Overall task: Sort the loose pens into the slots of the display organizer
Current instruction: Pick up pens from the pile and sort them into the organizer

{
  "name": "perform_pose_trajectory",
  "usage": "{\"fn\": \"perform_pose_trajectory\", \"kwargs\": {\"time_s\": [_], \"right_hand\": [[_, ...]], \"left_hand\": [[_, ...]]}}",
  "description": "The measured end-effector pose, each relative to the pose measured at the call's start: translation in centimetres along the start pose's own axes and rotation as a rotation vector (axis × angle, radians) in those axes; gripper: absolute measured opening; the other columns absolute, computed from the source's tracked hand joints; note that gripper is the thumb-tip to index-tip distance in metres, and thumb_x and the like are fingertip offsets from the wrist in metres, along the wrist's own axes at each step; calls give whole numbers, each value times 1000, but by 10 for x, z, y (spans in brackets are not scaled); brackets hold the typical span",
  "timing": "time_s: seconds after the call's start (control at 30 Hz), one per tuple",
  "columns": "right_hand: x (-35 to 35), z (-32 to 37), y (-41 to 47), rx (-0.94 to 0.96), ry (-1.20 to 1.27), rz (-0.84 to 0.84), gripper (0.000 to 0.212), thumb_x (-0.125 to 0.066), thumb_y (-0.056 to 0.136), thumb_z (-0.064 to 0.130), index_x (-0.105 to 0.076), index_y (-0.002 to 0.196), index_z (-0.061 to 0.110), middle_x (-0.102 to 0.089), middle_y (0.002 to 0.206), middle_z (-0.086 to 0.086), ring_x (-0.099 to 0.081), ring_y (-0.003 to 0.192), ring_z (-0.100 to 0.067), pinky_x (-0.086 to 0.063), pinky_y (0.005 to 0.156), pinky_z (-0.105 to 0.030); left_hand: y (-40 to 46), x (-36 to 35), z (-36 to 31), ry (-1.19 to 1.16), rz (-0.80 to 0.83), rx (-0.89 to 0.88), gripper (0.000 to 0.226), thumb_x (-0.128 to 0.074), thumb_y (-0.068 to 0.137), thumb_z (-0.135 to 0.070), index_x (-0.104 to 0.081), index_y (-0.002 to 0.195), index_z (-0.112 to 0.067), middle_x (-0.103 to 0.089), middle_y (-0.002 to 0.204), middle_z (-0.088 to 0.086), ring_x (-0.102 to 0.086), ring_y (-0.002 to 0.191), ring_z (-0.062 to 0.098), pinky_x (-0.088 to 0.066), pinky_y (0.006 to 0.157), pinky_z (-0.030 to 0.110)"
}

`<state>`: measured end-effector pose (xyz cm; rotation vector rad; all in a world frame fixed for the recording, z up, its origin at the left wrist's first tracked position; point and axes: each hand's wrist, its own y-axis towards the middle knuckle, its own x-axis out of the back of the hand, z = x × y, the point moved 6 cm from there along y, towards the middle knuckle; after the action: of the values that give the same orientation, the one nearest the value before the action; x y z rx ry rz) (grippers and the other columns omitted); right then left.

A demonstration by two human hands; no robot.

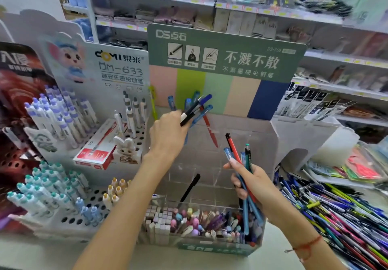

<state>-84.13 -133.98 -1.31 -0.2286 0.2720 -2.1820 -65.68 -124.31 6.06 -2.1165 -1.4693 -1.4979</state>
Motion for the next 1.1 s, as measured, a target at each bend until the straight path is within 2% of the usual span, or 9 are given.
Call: {"fn": "perform_pose_trajectory", "kwargs": {"time_s": [0.2, 0.27, 0.43, 0.5, 0.6, 0.73, 0.83, 0.93, 1.1], "right_hand": [[-10, 2, -9, -36, 25, 251, 37, -52, 85, 39, -61, 101, 7, -42, 57, 2, -36, 41, -8, -35, 42, -16], [-19, 3, -14, -42, 23, 356, 35, -52, 84, 39, -60, 97, 7, -42, 58, 2, -36, 41, -8, -35, 42, -15], [-35, 8, -17, -21, -15, 460, 37, -51, 85, 44, -61, 95, 9, -41, 59, 3, -34, 43, -7, -35, 44, -16], [-35, 5, -13, -49, 12, 427, 48, -49, 80, 54, -59, 93, 9, -40, 57, 3, -33, 41, -7, -33, 42, -16], [-26, -2, -2, -128, 106, 259, 63, -47, 69, 70, -55, 87, 10, -38, 54, 3, -31, 38, -8, -31, 38, -16], [-3, -4, 5, -131, 154, 59, 62, -43, 73, 67, -53, 87, 8, -38, 49, 2, -30, 33, -8, -29, 36, -18], [10, -3, 4, -82, 164, 28, 49, -52, 80, 54, -56, 92, 7, -39, 50, 3, -32, 36, -9, -30, 38, -18], [17, -2, 4, -49, 149, 25, 28, -54, 93, 33, -57, 98, 6, -41, 52, 3, -34, 38, -9, -32, 41, -19], [16, 0, 2, -52, 328, 159, 23, -47, 92, 21, -55, 108, 6, -42, 60, 0, -37, 43, -9, -37, 45, -21]], "left_hand": [[-40, 16, 11, -565, -105, 95, 42, -49, 98, -39, -53, 67, -10, -33, 46, -11, -31, 42, 8, -21, 41, 20], [-55, 3, 11, -784, 42, 223, 44, -53, 95, -41, -65, 84, 0, -33, 47, -11, -29, 42, 7, -24, 43, 19], [-74, -25, -4, -951, 440, 288, 31, -59, 91, -39, -74, 95, -13, -44, 58, -4, -36, 48, 7, -29, 43, 17], [-72, -21, -7, -1052, 392, 306, 25, -59, 91, -36, -74, 88, -16, -44, 53, -9, -36, 45, 4, -28, 41, 15], [-57, 0, 0, -1193, 102, 326, 25, -56, 92, -36, -68, 81, -18, -49, 53, -9, -38, 45, 3, -29, 41, 14], [-37, 34, -2, -1048, -328, 66, 23, -51, 97, -31, -67, 82, -20, -53, 59, -3, -46, 51, 3, -36, 51, 13], [-28, 38, -13, -853, -479, -83, 21, -51, 98, -26, -61, 85, -14, -54, 60, -5, -52, 53, 5, -40, 53, 14], [-15, 22, -21, -674, -421, -129, 28, -50, 98, -38, -53, 77, -19, -51, 60, -6, -48, 50, 11, -37, 47, 24], [0, -14, -23, -346, -45, 60, 46, -52, 97, -40, -35, 56, -27, -43, 52, -6, -43, 50, 16, -26, 46, 30]]}}
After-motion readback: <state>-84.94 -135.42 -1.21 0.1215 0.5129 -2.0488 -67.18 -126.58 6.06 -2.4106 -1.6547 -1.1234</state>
